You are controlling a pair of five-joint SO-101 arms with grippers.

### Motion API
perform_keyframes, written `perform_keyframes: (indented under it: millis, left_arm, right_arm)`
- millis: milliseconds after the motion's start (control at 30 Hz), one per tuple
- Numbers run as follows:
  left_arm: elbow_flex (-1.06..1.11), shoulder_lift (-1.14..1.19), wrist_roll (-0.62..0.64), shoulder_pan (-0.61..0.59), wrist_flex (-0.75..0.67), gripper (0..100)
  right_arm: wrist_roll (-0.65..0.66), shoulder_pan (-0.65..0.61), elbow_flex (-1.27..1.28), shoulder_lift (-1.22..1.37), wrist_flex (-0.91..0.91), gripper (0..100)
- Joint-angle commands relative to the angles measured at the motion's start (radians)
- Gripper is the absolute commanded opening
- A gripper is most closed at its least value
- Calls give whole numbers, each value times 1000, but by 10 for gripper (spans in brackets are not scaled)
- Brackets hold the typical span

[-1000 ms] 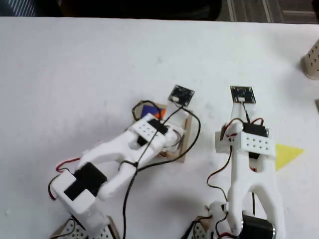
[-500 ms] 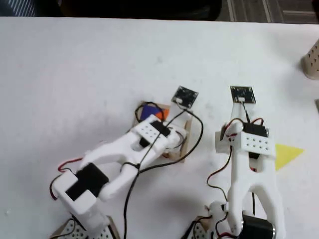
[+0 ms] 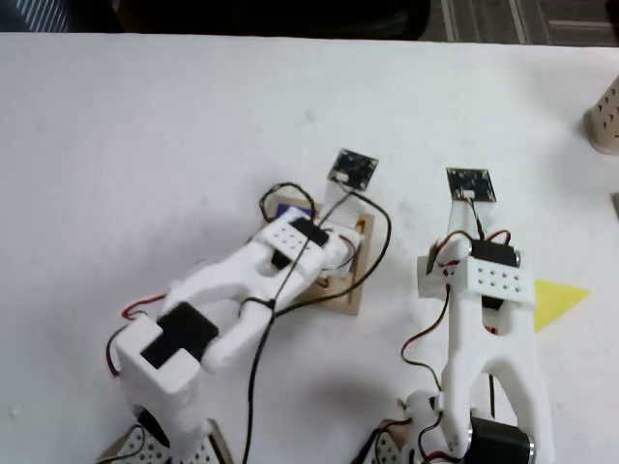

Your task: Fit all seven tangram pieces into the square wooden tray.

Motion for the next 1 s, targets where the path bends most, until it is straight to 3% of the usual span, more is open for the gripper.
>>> perform_keyframes:
  millis: [0,200,433,733,867,967]
  left_arm:
    - [-43,-4,18,-33,35,22]
    - [-51,-4,18,-102,41,22]
    - [-51,-41,12,-97,80,22]
    - [91,-403,8,-101,184,22]
    - [249,-607,-117,-142,158,22]
    - [393,-743,-206,-257,69,23]
  right_arm:
    - [14,-12,-8,-39,-13,24]
    - [14,-12,-8,-39,-13,24]
    - [14,-12,-8,-39,-13,24]
    - [14,-13,-6,-39,-13,27]
    - [12,-13,-6,-39,-13,28]
    - [12,-12,-6,-39,-16,28]
